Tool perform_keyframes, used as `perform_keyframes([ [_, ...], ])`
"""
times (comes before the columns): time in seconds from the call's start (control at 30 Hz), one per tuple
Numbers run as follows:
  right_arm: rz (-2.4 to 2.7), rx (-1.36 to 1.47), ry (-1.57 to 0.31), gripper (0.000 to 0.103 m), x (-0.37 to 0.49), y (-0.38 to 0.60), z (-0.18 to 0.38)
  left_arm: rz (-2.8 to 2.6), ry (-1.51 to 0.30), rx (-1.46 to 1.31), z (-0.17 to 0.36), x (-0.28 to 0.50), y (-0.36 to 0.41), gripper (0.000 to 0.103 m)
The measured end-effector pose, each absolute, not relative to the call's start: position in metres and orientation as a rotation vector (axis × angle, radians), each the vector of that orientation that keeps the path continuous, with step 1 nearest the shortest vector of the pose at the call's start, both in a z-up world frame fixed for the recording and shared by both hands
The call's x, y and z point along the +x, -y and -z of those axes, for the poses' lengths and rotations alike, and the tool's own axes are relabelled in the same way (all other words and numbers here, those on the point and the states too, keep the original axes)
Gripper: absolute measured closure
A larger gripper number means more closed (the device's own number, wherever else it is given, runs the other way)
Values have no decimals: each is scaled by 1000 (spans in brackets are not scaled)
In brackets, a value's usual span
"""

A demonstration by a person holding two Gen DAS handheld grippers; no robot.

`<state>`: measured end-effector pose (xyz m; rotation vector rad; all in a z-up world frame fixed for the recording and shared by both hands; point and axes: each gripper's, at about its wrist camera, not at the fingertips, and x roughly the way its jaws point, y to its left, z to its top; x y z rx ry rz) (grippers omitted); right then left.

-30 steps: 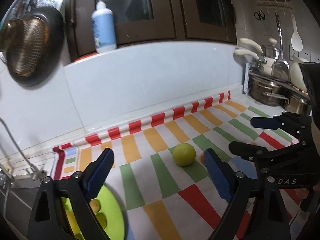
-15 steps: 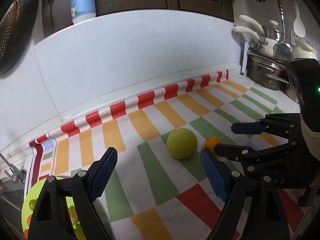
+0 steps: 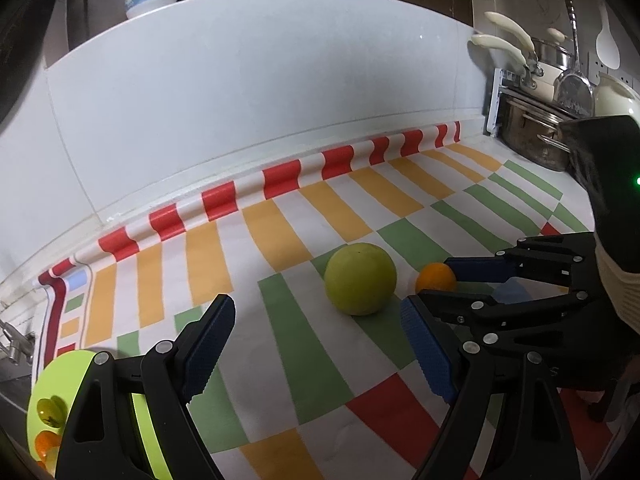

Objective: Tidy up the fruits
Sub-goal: 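Grasp the green apple with the left gripper while the right gripper grasps the small orange, then lift both held fruits and carry them over the green plate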

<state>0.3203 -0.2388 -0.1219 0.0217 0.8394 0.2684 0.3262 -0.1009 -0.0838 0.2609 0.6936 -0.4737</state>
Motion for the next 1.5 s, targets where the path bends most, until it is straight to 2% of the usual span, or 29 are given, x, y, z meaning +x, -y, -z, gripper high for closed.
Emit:
perform_keyframes([
  [0.2, -213, 49, -817, 66, 315, 253, 116, 491, -725, 247, 90, 338, 113, 21],
  [0.6, -141, 89, -796, 66, 317, 277, 115, 540, -808, 236, 105, 361, 140, 49],
  [0.7, -134, 86, -793, 66, 315, 277, 115, 528, -818, 245, 107, 363, 142, 53],
  [1.0, -126, 94, -771, 66, 308, 277, 106, 533, -814, 226, 99, 351, 135, 53],
  [1.5, -136, 76, -696, 66, 259, 257, 65, 470, -731, 166, 50, 292, 99, 53],
])
